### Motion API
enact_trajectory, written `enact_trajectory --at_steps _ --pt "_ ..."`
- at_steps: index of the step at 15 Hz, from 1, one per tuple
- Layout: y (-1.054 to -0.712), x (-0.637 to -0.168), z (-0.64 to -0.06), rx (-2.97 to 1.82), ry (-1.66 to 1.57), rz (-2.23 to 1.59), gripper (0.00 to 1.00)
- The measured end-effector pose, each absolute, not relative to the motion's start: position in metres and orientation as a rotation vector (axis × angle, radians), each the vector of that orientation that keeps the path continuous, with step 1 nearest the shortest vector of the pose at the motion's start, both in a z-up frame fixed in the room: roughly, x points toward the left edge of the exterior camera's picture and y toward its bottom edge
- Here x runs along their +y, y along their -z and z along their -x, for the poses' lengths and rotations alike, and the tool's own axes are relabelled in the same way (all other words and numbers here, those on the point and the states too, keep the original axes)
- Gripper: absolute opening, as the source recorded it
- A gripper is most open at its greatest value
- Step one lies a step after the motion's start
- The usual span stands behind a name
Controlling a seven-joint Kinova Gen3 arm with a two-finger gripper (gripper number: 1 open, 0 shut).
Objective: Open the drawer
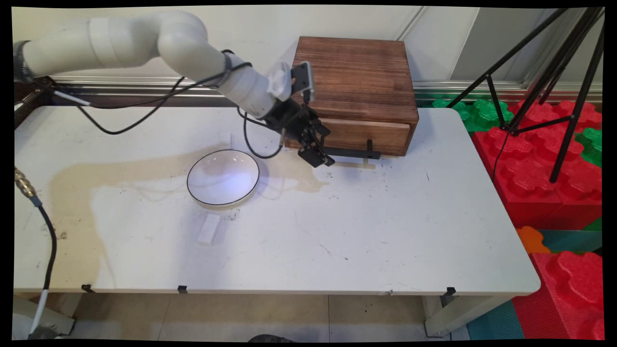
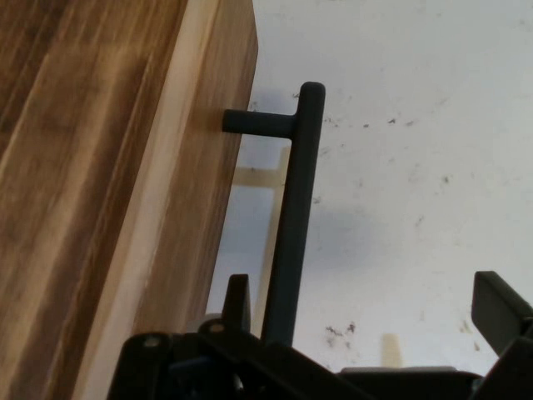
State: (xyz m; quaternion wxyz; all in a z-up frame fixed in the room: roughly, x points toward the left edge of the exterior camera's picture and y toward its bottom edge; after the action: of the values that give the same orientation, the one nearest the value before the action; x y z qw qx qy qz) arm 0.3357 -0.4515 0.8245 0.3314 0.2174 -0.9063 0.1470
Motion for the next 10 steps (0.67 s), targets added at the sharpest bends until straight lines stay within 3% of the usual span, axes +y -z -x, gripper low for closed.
enact_trajectory --at_steps 10 --pt "-0.793 -0.470 -0.309 -2.440 -0.390 -0.536 1.00"
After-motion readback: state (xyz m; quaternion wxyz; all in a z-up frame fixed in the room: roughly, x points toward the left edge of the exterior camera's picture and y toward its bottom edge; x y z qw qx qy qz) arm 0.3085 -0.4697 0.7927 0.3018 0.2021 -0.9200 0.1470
